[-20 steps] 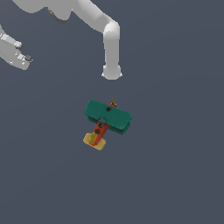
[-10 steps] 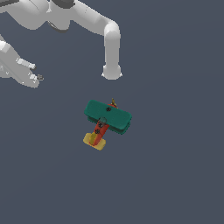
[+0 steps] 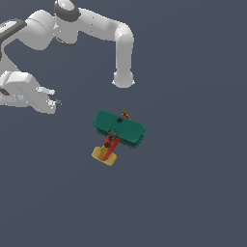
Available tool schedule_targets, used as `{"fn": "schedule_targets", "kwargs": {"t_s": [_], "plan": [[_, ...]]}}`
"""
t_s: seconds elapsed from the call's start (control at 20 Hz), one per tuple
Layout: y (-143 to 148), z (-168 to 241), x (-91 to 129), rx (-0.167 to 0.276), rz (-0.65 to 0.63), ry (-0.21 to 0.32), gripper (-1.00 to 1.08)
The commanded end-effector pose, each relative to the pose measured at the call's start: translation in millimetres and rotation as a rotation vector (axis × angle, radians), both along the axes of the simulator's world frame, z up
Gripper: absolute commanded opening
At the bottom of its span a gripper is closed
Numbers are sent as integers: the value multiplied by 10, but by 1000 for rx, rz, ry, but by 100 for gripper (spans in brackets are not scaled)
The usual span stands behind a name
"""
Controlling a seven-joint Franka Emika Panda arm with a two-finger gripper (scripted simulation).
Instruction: Pick up the object and move it to a goal position.
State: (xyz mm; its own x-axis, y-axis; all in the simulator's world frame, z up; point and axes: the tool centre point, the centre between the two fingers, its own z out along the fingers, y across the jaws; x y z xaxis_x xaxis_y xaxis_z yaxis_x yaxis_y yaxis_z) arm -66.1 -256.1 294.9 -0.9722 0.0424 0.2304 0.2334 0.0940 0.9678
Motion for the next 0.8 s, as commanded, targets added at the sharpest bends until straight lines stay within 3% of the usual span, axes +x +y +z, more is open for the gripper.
{"fn": "schedule_targets", "kwargs": {"t_s": [0.0, 0.75], "plan": [[88, -171, 31, 18, 24, -16, 28], [712, -1167, 108, 129, 157, -97, 28]]}}
